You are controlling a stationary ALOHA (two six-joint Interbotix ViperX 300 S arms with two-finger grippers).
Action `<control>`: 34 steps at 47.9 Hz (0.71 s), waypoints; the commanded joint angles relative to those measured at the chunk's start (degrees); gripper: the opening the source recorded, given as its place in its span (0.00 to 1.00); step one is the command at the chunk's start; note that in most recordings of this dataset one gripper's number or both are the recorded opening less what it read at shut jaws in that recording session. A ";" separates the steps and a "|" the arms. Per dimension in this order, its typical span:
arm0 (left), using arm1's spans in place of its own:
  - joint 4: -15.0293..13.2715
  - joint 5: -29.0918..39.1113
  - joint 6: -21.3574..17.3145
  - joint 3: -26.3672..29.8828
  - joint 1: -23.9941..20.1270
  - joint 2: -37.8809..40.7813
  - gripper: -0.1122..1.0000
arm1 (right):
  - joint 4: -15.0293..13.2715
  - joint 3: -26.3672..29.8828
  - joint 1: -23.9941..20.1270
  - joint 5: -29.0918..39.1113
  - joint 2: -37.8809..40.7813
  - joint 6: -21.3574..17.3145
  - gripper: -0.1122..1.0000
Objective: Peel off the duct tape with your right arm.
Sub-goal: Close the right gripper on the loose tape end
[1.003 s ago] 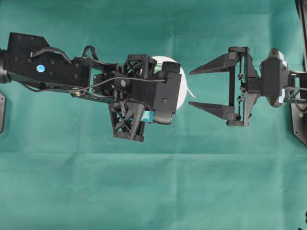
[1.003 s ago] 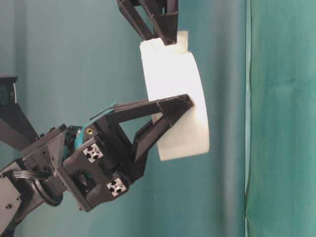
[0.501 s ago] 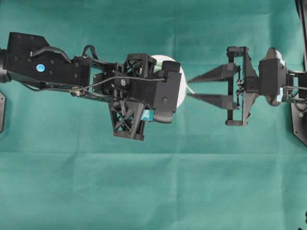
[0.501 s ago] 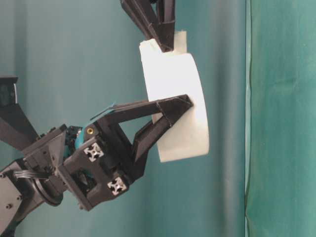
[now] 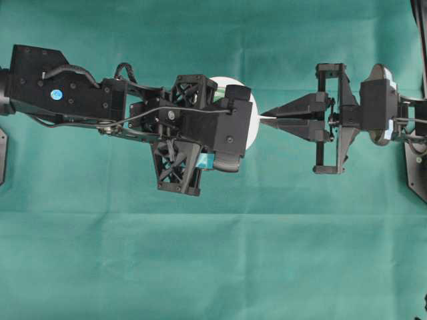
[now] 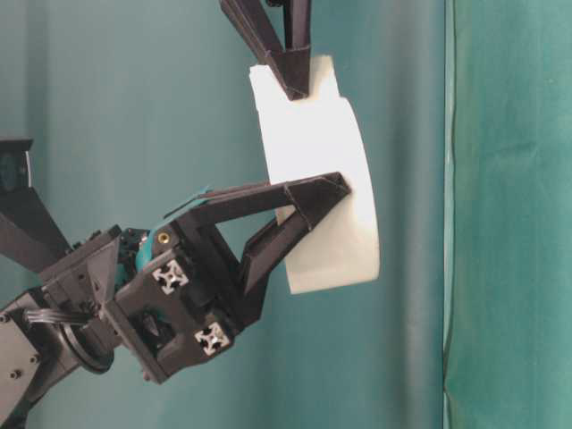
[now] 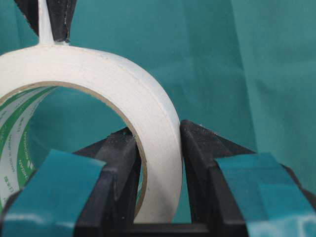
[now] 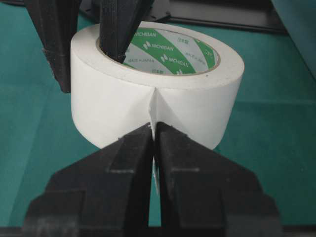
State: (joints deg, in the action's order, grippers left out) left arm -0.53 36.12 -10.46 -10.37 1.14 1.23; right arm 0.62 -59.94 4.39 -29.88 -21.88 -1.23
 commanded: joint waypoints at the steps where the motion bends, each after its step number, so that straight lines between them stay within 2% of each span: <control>1: 0.09 -0.35 -0.18 2.02 0.26 -1.14 0.30 | 0.18 0.79 0.26 -0.62 -0.44 0.00 0.02; 11: 0.09 -0.09 -0.62 1.14 0.35 -1.05 0.30 | 0.18 0.97 0.53 -1.05 -0.62 0.00 0.02; 20: 0.09 -0.18 -2.64 1.49 0.44 -0.97 0.30 | 0.18 0.53 0.62 -2.11 -0.62 0.00 0.02; 34: 0.00 -0.26 -3.78 1.67 2.46 -0.18 0.30 | 0.18 -0.44 2.29 -2.72 -0.70 0.09 0.02</control>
State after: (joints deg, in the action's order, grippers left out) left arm -0.26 36.30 -13.54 -10.37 1.93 1.93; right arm 0.62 -60.82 5.10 -31.73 -21.88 -1.23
